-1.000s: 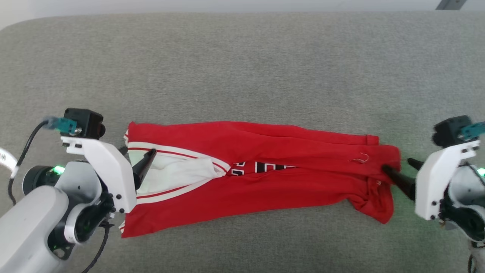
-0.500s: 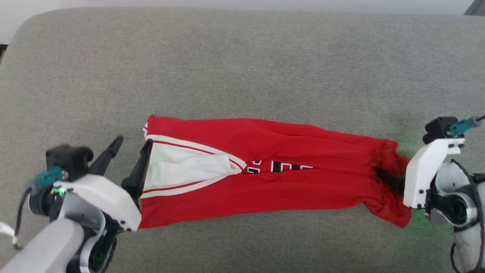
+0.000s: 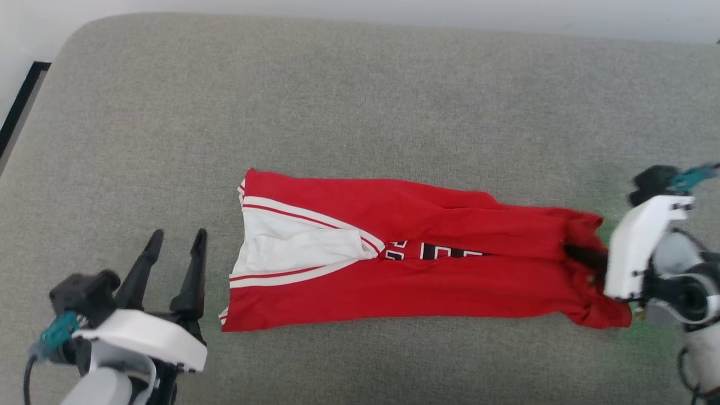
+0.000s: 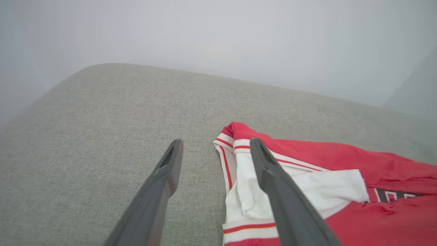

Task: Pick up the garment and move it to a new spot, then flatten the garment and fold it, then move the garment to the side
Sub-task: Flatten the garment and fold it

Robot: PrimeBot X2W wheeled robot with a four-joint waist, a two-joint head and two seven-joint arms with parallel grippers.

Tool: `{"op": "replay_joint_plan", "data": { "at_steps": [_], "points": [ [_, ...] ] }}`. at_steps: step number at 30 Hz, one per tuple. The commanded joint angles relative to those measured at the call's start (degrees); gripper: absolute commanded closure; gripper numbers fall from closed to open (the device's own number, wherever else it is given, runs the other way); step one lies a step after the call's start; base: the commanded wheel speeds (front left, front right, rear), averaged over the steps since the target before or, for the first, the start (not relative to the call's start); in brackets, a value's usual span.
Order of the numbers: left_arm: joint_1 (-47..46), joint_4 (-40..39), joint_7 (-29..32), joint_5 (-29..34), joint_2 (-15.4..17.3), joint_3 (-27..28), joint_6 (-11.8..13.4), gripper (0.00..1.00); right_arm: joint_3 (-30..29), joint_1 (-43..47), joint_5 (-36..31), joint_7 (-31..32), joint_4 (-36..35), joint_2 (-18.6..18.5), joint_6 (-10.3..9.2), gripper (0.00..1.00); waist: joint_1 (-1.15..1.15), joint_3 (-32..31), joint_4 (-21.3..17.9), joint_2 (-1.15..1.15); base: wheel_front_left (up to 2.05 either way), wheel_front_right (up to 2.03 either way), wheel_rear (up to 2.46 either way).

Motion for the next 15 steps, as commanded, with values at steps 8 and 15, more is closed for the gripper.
{"op": "replay_joint_plan", "data": {
  "at_steps": [8,15],
  "points": [
    [8.0,-1.1,-0.4,8.6,-7.9,11.3,-5.3,0.00,-8.2,1.4,0.4,-0.1,-0.3,-5.2,0.10,1.00,0.00,-2.0,-0.8,0.00,0.00,0.00,0.00],
    [10.9,-0.2,-0.4,14.5,-15.2,18.9,-11.0,0.00,-17.8,1.2,-4.8,-1.4,4.7,-10.8,0.10,1.00,0.00,-2.6,-1.5,0.00,0.00,0.00,0.00]
  ]
}}
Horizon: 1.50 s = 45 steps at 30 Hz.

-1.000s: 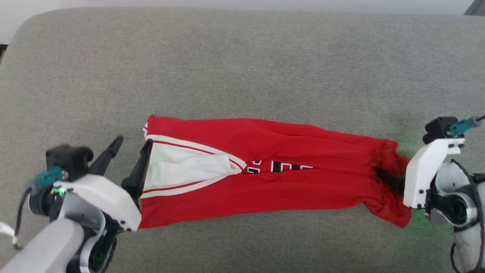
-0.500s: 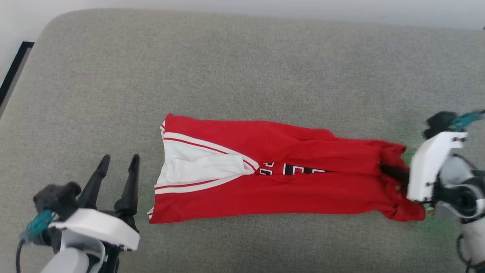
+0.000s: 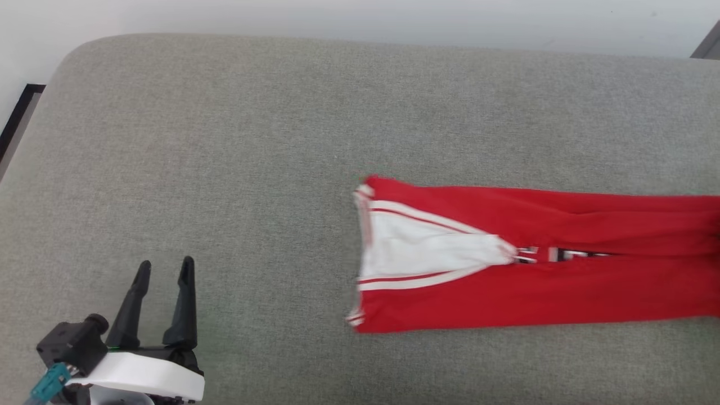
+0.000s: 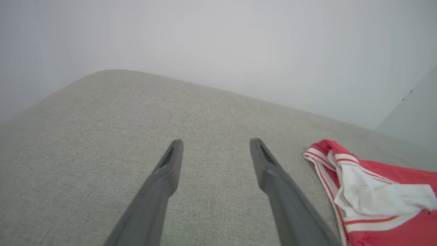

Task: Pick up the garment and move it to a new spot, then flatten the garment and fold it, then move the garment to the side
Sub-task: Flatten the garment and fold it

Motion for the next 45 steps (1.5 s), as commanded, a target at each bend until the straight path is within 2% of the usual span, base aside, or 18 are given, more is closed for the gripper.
{"op": "replay_joint_plan", "data": {
  "at_steps": [1,4,7,15,21,25,33,34,35,36,40,45],
  "points": [
    [0.6,0.3,-0.4,0.8,-0.4,0.5,-0.4,0.00,-0.3,-0.6,-1.3,-0.6,0.5,-0.3,-0.07,1.00,0.00,0.0,-0.1,0.00,0.00,0.00,0.00],
    [0.8,1.2,-0.4,2.0,-2.4,2.5,-2.0,0.00,-0.8,-2.0,-3.2,-0.4,2.3,-0.1,-0.05,1.00,0.00,-0.2,-0.5,0.00,0.00,0.00,0.00],
    [0.9,1.7,-0.4,3.2,-3.9,4.1,-3.2,0.00,0.3,-2.9,-1.7,1.6,0.5,1.2,-0.05,1.00,0.00,-0.6,-0.8,0.00,0.00,0.00,0.00],
    [0.7,2.0,-0.4,5.0,-6.2,5.9,-5.0,0.00,6.3,1.0,5.5,7.7,-16.8,7.4,-0.05,1.00,0.00,-1.0,0.1,0.00,0.00,0.00,0.00],
    [-0.3,2.4,-0.3,5.2,-7.1,5.6,-5.6,0.00,13.1,3.1,4.7,9.3,-25.8,13.2,-0.05,1.00,0.00,-0.9,2.4,0.00,0.00,0.00,0.00],
    [-1.1,3.1,-0.3,5.1,-7.3,4.7,-5.8,0.00,17.7,1.7,3.1,8.2,-25.0,16.8,-0.05,1.00,0.00,-0.8,4.1,0.00,0.00,0.00,0.00],
    [-2.2,4.1,-0.3,4.3,-7.7,3.3,-5.9,0.00,23.8,-1.5,-0.1,4.4,-18.3,20.1,-0.05,1.00,0.00,-0.8,6.9,0.00,0.00,0.00,0.00],
    [-2.4,4.1,-0.3,3.7,-7.9,3.1,-5.9,0.00,24.1,-1.9,-0.9,3.7,-17.0,20.3,-0.05,0.80,0.00,-0.9,7.2,0.00,0.00,0.00,0.00],
    [-2.4,4.3,-0.3,3.7,-7.7,2.9,-5.9,0.00,24.2,-2.4,-1.6,2.9,-15.8,20.3,-0.05,0.51,0.00,-1.0,7.4,0.00,0.00,0.00,0.00],
    [-2.4,4.5,-0.3,3.7,-7.5,2.6,-5.9,0.00,24.7,-2.8,-1.8,2.4,-14.9,20.5,-0.05,0.00,0.00,-1.2,7.6,0.00,0.00,0.00,0.00],
    [-1.8,4.5,-0.3,2.8,-7.0,2.3,-5.9,0.00,24.7,-3.4,-1.3,0.8,-13.2,20.7,-0.05,0.00,0.00,-2.1,7.5,0.00,0.00,0.00,0.00],
    [-0.3,3.9,-0.3,2.5,-6.3,3.2,-5.9,0.00,23.1,-2.5,2.5,1.5,-17.0,20.5,-0.05,0.00,0.00,-3.3,5.6,0.00,0.00,0.00,0.00]
  ]
}}
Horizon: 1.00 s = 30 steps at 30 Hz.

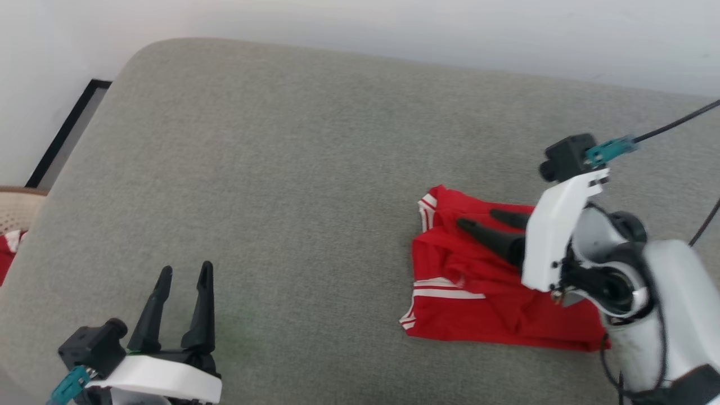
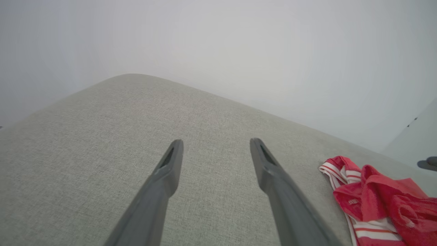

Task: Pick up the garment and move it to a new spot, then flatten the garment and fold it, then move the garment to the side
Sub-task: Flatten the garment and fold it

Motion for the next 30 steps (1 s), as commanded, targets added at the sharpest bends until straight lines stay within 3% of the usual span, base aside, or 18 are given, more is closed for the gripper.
{"op": "replay_joint_plan", "data": {
  "at_steps": [1,7,14,20,30],
  "points": [
    [0.9,-0.4,-0.3,-0.6,0.3,0.3,-0.2,0.00,-0.9,0.7,0.5,-0.2,-1.5,-0.7,-0.04,0.00,0.00,-0.7,-1.1,0.00,0.00,0.00,0.00],
    [2.3,-1.6,-0.3,-0.2,1.0,2.0,-0.2,0.00,-6.8,3.6,0.7,-2.2,-8.2,-2.8,-0.03,0.00,0.00,-2.1,-4.4,0.00,0.00,0.00,0.00],
    [3.7,-2.6,-0.3,0.9,2.2,3.4,-0.2,0.00,-12.7,9.5,-0.9,-9.1,-14.0,-5.0,-0.03,0.00,0.00,-3.8,-8.6,0.00,0.00,0.00,0.00],
    [4.9,-3.8,-0.3,2.3,3.4,4.5,-0.2,0.00,-12.2,15.7,-2.6,-22.5,-16.1,-9.0,-0.03,0.00,0.00,-5.5,-12.1,0.00,0.00,0.00,0.00],
    [7.9,-7.2,-0.3,4.0,4.6,6.0,-0.2,0.00,-10.0,24.7,-5.1,-46.7,-9.4,-12.9,-0.03,0.00,0.00,-8.8,-15.6,0.00,0.00,0.00,0.00]
  ]
}}
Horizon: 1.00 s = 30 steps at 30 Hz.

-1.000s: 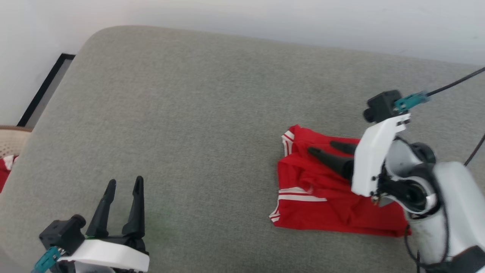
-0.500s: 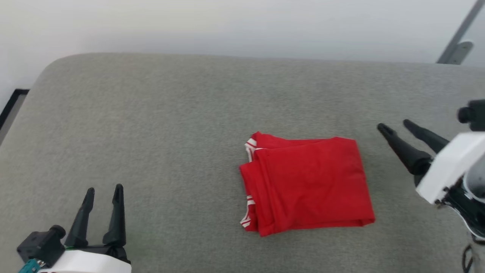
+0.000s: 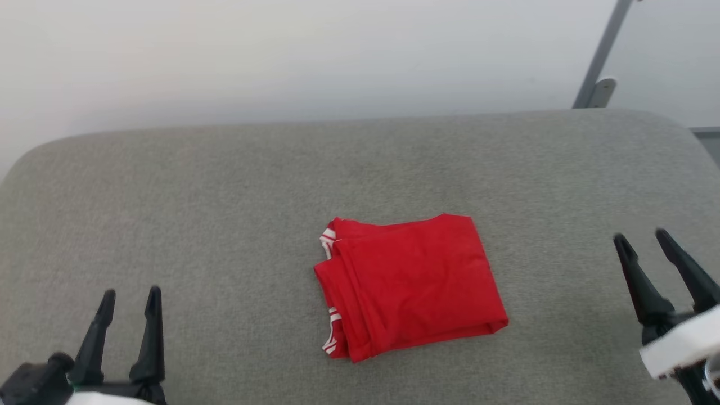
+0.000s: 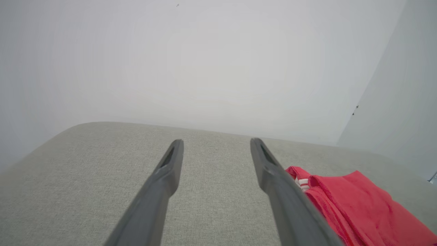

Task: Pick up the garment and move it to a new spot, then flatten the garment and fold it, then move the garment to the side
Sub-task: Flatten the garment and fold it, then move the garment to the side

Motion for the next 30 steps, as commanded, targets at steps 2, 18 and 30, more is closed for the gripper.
{"op": "replay_joint_plan", "data": {
  "at_steps": [2,18,30],
  "points": [
    [1.7,-0.1,-0.3,0.8,0.5,0.4,-0.2,0.00,0.4,1.3,-0.8,-3.7,1.4,-0.6,-0.03,0.00,0.00,-1.0,-1.0,-0.01,0.00,0.00,0.00],
    [6.9,0.1,-0.3,1.5,0.4,3.4,-0.2,0.00,-0.1,7.9,-4.6,-17.5,10.7,0.0,-0.03,0.00,0.00,-3.9,-1.2,-0.01,0.00,0.00,0.00],
    [7.1,0.6,-0.3,1.5,-1.2,3.8,-0.2,0.00,-2.8,11.1,-8.5,-17.7,8.4,4.8,-0.03,0.00,0.00,-4.1,-0.2,-0.01,0.00,0.00,0.00]
  ]
}}
